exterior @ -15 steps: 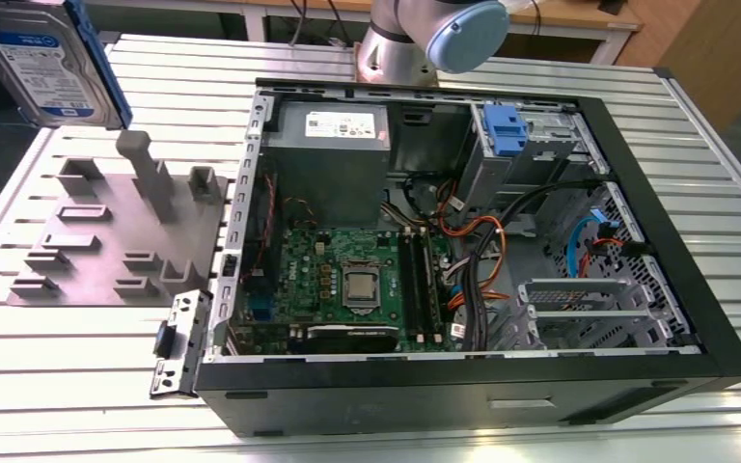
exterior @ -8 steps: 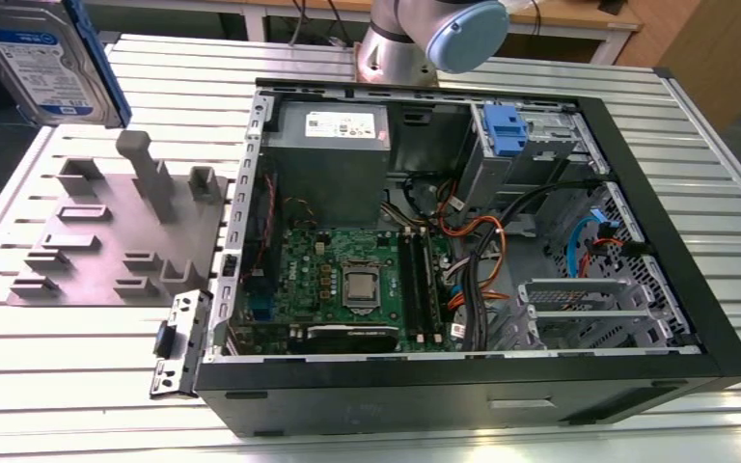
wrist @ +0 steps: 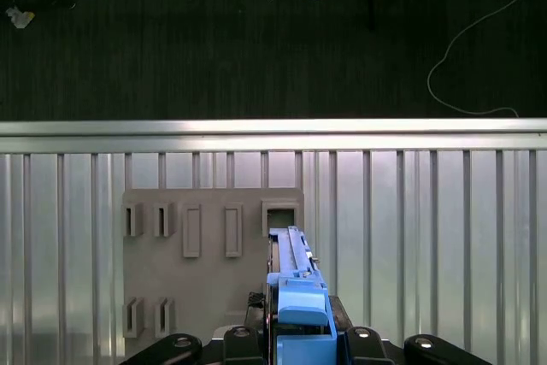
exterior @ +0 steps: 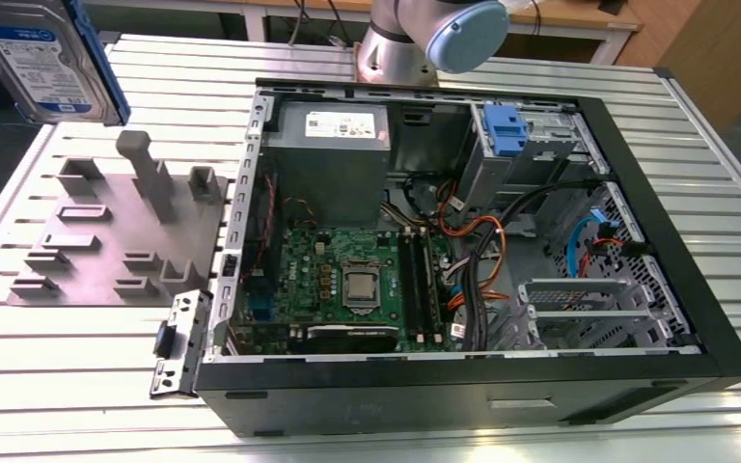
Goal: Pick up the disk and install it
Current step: 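Pick up the disk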
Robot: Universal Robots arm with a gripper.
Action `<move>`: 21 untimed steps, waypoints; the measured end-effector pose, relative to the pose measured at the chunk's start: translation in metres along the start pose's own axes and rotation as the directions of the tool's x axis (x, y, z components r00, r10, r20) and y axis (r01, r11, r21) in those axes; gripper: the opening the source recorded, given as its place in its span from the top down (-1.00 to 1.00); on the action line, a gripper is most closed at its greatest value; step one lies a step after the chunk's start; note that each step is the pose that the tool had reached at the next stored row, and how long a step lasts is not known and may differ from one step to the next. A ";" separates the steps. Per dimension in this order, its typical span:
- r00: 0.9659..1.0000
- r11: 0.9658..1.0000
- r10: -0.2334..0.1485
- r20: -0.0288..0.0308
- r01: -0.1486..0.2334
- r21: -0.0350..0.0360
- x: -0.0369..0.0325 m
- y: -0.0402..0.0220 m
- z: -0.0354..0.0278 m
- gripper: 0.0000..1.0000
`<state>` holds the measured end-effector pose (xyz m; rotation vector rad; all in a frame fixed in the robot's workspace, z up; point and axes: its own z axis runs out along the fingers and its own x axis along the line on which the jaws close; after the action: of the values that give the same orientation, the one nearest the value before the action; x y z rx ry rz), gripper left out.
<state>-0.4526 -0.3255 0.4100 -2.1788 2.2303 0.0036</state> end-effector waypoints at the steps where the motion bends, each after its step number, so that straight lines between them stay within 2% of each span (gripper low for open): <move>1: 1.000 1.000 0.000 0.000 0.000 0.000 0.0000 0.0000 0.0000 0.27; 14: 1.000 1.000 0.000 0.000 0.000 0.000 0.0000 0.0000 -0.0009 0.27; 21: 1.000 1.000 0.000 0.000 0.000 0.000 -0.0001 -0.0001 -0.0068 0.27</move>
<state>-0.4526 -0.3255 0.4167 -2.1789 2.2304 0.0038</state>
